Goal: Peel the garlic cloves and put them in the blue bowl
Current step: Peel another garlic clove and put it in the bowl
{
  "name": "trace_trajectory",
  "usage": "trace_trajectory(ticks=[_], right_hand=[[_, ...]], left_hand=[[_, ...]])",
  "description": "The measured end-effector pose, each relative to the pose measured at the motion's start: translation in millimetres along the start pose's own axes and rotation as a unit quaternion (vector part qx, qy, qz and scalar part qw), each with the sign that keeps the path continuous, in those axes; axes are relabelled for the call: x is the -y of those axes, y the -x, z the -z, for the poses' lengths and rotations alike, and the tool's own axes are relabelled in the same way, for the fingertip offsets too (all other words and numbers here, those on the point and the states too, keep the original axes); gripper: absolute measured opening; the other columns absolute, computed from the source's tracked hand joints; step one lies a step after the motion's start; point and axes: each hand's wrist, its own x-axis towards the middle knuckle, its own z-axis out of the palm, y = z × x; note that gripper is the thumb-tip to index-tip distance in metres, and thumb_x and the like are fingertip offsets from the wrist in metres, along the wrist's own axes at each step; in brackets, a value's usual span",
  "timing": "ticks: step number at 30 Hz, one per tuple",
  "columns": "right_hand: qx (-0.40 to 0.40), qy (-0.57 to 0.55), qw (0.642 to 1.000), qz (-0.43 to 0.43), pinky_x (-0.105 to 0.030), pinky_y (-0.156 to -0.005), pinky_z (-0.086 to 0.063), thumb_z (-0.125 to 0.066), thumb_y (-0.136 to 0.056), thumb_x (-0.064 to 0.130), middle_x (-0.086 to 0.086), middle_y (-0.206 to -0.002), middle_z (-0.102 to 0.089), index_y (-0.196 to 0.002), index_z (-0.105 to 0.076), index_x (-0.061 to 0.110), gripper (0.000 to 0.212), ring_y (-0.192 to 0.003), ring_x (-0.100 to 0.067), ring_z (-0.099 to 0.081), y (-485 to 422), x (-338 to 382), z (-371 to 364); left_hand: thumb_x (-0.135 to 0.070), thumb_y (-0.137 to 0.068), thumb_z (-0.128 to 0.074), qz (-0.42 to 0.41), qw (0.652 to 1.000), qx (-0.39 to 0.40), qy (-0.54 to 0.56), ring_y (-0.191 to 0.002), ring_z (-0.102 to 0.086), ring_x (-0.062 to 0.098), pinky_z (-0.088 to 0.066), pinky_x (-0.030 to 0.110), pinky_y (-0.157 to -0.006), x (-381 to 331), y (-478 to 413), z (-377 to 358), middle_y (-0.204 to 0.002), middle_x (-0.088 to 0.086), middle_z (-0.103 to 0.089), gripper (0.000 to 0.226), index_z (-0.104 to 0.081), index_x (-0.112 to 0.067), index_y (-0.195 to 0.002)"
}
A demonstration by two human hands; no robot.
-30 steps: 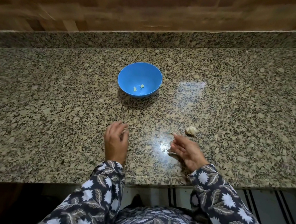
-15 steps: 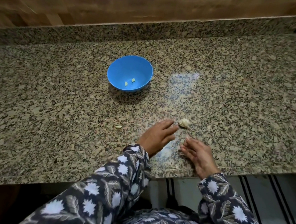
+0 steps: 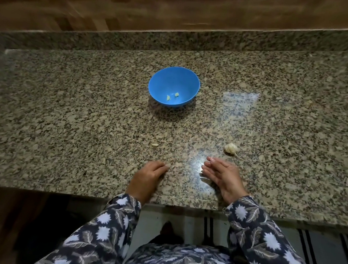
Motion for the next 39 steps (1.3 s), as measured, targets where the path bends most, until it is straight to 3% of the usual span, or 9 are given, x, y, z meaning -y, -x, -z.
trace_trajectory(ticks=[4, 7, 9, 16, 28, 30, 33, 36, 39], right_hand=[[0.017, -0.002, 1.000, -0.015, -0.030, -0.067, -0.056, -0.056, -0.088, 0.006, -0.014, -0.081, -0.067, -0.096, -0.062, -0.001, 0.012, -0.074, -0.023, -0.065, -1, -6, -9], [0.025, 0.004, 1.000, -0.014, -0.023, -0.062, -0.057, -0.055, -0.088, 0.004, -0.015, -0.081, -0.066, -0.097, -0.061, -0.004, 0.014, -0.073, -0.022, -0.064, -1, -7, -11], [0.029, 0.012, 0.999, -0.015, -0.023, -0.062, -0.057, -0.054, -0.089, 0.005, -0.015, -0.083, -0.066, -0.097, -0.061, -0.003, 0.013, -0.074, -0.021, -0.064, 0, -8, -9], [0.065, 0.023, 0.997, -0.042, -0.021, -0.063, -0.057, -0.055, -0.088, 0.005, -0.015, -0.087, -0.066, -0.102, -0.061, -0.003, 0.017, -0.074, -0.020, -0.066, 4, -13, 1], [0.101, 0.097, 0.990, -0.025, -0.024, -0.062, -0.057, -0.058, -0.087, 0.009, -0.012, -0.082, -0.068, -0.099, -0.062, 0.003, 0.014, -0.061, -0.014, -0.066, 5, -18, 4], [0.108, 0.104, 0.989, -0.008, -0.024, -0.059, -0.058, -0.060, -0.086, 0.009, -0.013, -0.082, -0.069, -0.100, -0.062, 0.005, 0.014, -0.061, -0.015, -0.067, 7, -21, -4], [0.128, 0.124, 0.984, 0.005, -0.019, -0.055, -0.054, -0.060, -0.085, 0.006, -0.014, -0.081, -0.070, -0.091, -0.064, 0.004, 0.008, -0.062, -0.016, -0.067, 13, -27, -24], [0.166, 0.162, 0.973, -0.004, -0.018, -0.054, -0.053, -0.057, -0.087, 0.007, -0.012, -0.078, -0.069, -0.090, -0.065, 0.002, 0.010, -0.060, -0.014, -0.066, 20, -41, -58], [0.209, 0.185, 0.960, -0.017, -0.018, -0.054, -0.054, -0.055, -0.090, 0.010, -0.009, -0.075, -0.066, -0.088, -0.064, 0.002, 0.013, -0.056, -0.011, -0.063, 34, -68, -108]], left_hand=[[-0.003, -0.078, -0.069, 0.179, 0.980, 0.003, 0.085, -0.069, -0.066, 0.015, -0.053, 0.016, -0.065, 1, 0, 19, -0.090, 0.002, -0.070, 0.020, -0.071, -0.012, -0.096], [-0.004, -0.087, -0.058, 0.398, 0.887, -0.078, 0.220, -0.063, -0.061, 0.009, -0.049, 0.012, -0.049, 10, 0, 36, -0.096, 0.000, -0.068, 0.019, -0.070, -0.012, -0.100], [-0.002, -0.087, -0.058, 0.442, 0.874, -0.107, 0.171, -0.074, -0.058, 0.008, -0.045, 0.004, -0.052, 15, 8, 40, -0.102, 0.005, -0.068, 0.018, -0.069, -0.007, -0.101], [-0.007, -0.093, -0.049, 0.370, 0.928, -0.022, 0.034, -0.107, -0.049, 0.009, -0.035, 0.012, -0.089, -36, 18, 9, -0.123, 0.000, -0.055, 0.029, -0.059, -0.014, -0.119], [-0.007, -0.091, -0.056, 0.386, 0.920, 0.046, 0.053, -0.085, -0.060, 0.012, -0.050, 0.018, -0.069, -77, -1, 9, -0.100, 0.002, -0.065, 0.017, -0.066, -0.010, -0.105], [-0.008, -0.087, -0.062, 0.480, 0.852, 0.019, 0.207, -0.074, -0.065, 0.014, -0.053, 0.017, -0.058, -76, -11, 17, -0.091, 0.002, -0.068, 0.014, -0.069, -0.009, -0.100], [0.000, -0.082, -0.065, 0.557, 0.603, -0.048, 0.569, -0.081, -0.069, 0.021, -0.058, 0.034, -0.076, -53, -7, 35, -0.094, 0.013, -0.070, 0.021, -0.066, 0.002, -0.103], [0.006, -0.084, -0.058, 0.539, 0.386, -0.154, 0.733, -0.090, -0.067, 0.023, -0.055, 0.035, -0.080, -21, 19, 57, -0.105, 0.020, -0.065, 0.021, -0.059, 0.008, -0.105], [0.008, -0.088, -0.050, 0.534, 0.283, -0.247, 0.758, -0.067, -0.070, 0.019, -0.057, 0.025, -0.063, 4, 63, 84, -0.082, 0.019, -0.069, 0.013, -0.064, 0.007, -0.088]])
